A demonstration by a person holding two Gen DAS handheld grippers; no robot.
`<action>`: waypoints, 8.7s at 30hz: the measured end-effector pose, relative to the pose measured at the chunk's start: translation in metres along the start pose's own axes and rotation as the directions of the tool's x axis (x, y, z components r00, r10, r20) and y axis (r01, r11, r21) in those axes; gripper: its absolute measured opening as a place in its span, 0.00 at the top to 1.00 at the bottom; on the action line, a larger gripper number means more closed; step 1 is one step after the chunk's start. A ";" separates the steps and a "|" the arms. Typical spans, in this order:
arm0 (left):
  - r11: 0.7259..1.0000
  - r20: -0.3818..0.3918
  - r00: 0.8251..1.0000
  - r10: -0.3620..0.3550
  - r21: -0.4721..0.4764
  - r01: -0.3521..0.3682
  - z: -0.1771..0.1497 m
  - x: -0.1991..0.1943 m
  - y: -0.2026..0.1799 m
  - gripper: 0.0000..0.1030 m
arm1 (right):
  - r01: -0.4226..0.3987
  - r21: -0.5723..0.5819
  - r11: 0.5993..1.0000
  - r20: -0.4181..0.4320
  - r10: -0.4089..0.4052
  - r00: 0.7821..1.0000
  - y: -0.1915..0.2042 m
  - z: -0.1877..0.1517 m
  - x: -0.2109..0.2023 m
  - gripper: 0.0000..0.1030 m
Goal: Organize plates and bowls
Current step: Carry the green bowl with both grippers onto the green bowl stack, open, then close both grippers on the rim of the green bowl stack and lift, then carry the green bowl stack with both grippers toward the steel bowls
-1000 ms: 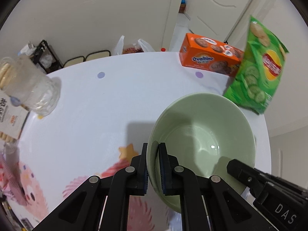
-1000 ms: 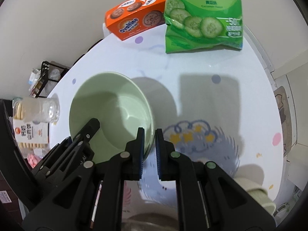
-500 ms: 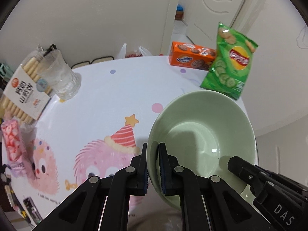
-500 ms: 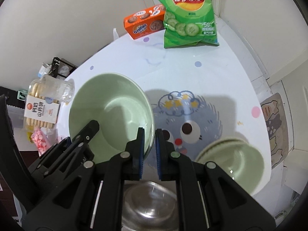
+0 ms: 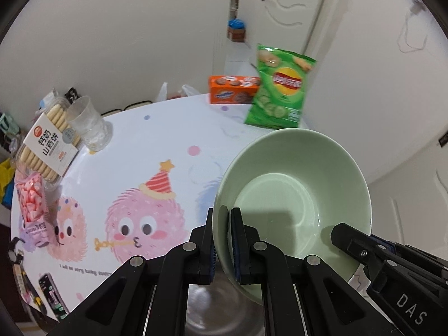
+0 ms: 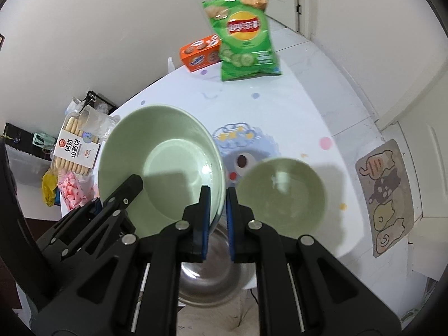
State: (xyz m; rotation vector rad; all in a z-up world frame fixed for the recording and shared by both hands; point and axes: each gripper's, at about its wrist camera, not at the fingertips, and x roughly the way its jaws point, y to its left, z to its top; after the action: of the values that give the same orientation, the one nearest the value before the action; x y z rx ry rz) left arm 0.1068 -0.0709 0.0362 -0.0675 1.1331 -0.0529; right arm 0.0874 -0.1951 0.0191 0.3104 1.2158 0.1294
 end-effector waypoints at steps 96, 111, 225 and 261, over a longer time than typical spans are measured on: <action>0.997 -0.077 0.996 -0.047 0.062 0.051 -0.044 0.052 -0.034 0.00 | 0.105 0.002 0.994 0.056 -0.105 0.993 -0.104 -0.037 -0.008 0.26; 0.985 -0.217 0.967 -0.137 0.074 0.157 -0.032 0.109 -0.032 0.00 | -0.077 0.145 0.986 -0.077 0.088 0.993 -0.138 -0.029 0.041 0.26; 0.956 -0.378 0.888 -0.260 0.029 0.293 -0.021 0.131 -0.040 0.86 | 0.021 0.137 0.990 -0.213 0.009 0.977 -0.121 -0.012 0.085 0.76; 0.961 -0.346 0.903 -0.253 0.021 0.277 -0.008 0.118 -0.030 0.87 | 0.009 0.110 0.994 -0.208 0.015 0.978 -0.110 -0.006 0.081 0.76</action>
State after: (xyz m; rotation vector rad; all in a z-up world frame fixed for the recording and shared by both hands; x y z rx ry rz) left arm 0.1493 -0.1097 -0.0716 -0.1552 1.4627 -0.3595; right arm 0.1021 -0.2772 -0.0887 0.4029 1.4337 0.0991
